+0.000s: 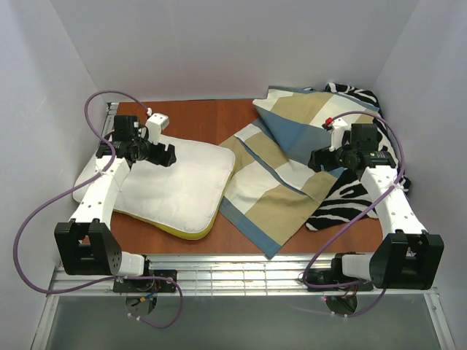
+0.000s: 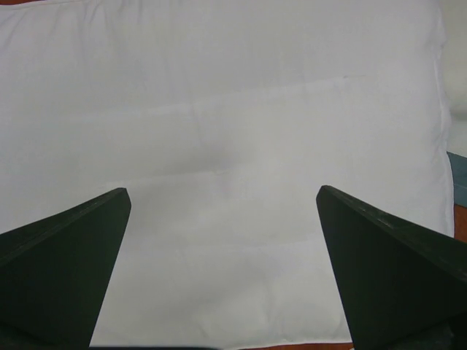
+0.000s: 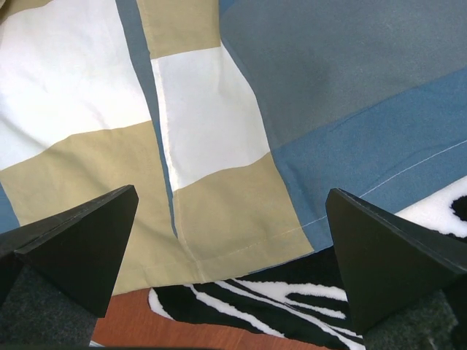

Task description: Put the pillow into the pillowcase

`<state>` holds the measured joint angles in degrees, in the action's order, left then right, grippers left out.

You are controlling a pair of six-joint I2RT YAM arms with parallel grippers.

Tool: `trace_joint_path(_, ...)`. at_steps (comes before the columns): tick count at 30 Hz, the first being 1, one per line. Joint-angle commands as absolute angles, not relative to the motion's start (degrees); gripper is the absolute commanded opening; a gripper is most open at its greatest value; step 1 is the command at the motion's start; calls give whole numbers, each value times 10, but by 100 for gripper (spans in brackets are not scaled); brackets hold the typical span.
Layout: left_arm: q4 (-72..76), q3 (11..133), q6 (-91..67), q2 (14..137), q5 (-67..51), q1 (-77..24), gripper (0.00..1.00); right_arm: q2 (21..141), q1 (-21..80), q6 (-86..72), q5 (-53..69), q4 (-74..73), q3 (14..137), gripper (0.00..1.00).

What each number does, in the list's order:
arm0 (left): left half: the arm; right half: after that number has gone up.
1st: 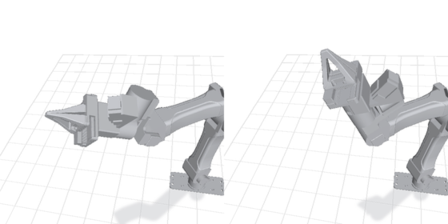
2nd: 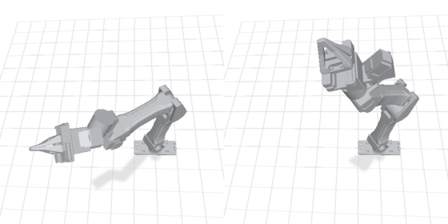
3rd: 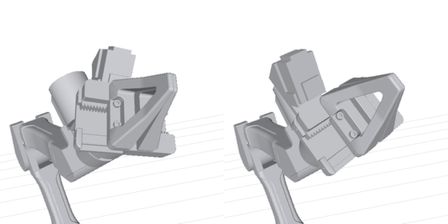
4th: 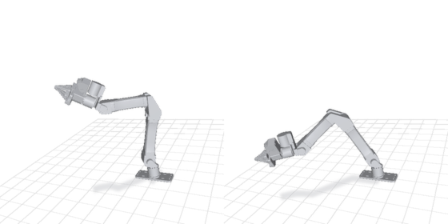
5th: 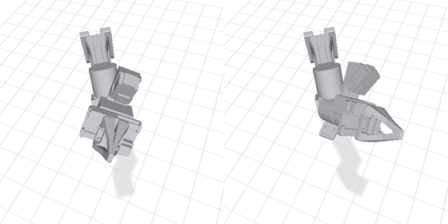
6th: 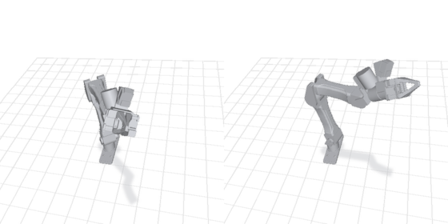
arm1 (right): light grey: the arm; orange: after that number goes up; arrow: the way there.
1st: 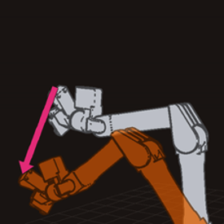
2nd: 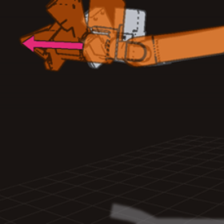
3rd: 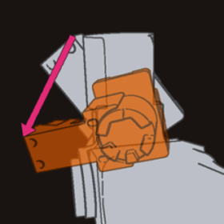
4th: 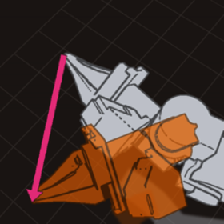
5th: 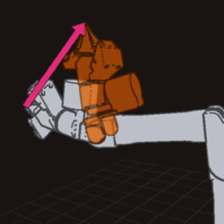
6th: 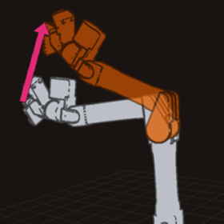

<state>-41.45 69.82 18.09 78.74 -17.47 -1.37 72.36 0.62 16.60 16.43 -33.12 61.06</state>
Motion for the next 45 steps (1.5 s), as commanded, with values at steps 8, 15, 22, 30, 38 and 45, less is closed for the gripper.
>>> trace_joint_path(8,-602,783,589,821,-298,-32,98,734,5,188,215,-355,620,99)
trace_joint_path(15,-595,736,834,848,-286,-62,98,760,5,185,221,-359,630,99)
trace_joint_path(22,-574,741,915,966,-331,-64,98,780,5,184,221,-372,640,99)
trace_joint_path(30,-394,597,926,1069,-265,-85,98,802,6,194,211,-387,660,99)
trace_joint_path(38,-408,568,933,1123,-200,-86,0,807,6,207,218,-392,661,99)
trace_joint_path(45,-579,734,849,1010,-397,-50,0,838,50,196,199,-375,688,94)
